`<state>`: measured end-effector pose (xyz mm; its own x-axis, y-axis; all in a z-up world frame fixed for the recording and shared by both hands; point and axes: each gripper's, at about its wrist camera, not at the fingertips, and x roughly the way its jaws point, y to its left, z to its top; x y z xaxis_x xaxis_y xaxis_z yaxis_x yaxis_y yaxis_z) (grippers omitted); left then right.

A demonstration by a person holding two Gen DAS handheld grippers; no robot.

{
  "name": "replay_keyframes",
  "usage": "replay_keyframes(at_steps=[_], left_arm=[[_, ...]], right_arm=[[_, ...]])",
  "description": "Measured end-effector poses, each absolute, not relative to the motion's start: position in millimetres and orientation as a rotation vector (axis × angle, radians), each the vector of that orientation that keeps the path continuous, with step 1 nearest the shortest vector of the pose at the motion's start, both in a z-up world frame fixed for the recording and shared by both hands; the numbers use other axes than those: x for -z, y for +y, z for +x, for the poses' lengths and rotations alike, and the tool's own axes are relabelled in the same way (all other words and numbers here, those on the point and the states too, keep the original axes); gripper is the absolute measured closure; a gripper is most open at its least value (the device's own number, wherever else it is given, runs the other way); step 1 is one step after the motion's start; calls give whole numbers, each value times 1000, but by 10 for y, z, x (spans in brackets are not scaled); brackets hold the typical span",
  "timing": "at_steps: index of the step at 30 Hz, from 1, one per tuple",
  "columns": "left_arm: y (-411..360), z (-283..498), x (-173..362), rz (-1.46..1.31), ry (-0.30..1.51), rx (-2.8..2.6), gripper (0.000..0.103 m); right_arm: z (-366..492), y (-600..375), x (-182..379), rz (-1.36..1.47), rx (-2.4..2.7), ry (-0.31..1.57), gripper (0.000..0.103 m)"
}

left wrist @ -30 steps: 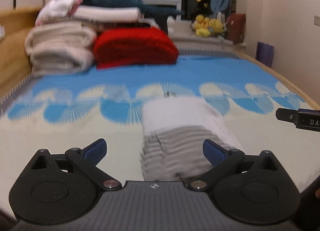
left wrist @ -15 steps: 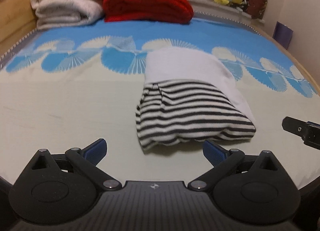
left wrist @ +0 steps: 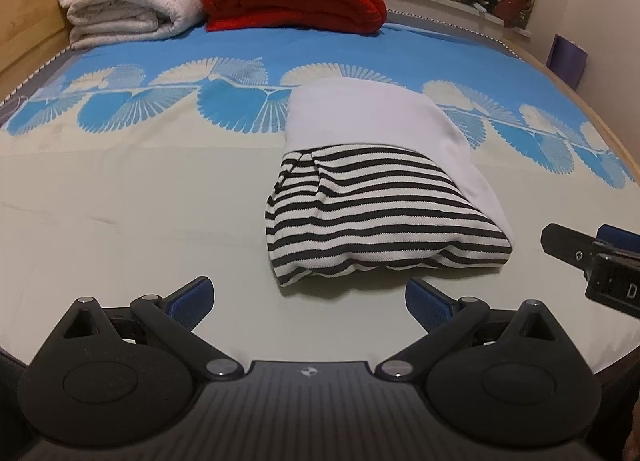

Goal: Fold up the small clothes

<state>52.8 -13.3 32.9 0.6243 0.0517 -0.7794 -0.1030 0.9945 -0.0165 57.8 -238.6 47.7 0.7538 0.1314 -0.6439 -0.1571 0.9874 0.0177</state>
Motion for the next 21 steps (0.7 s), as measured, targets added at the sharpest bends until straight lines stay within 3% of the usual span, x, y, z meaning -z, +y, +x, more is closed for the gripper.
replay_keyframes(at_steps=[21], left_arm=[[-124, 518, -351, -73, 890, -86, 1]], right_arm=[[576, -2237, -475, -65, -188, 698, 19]])
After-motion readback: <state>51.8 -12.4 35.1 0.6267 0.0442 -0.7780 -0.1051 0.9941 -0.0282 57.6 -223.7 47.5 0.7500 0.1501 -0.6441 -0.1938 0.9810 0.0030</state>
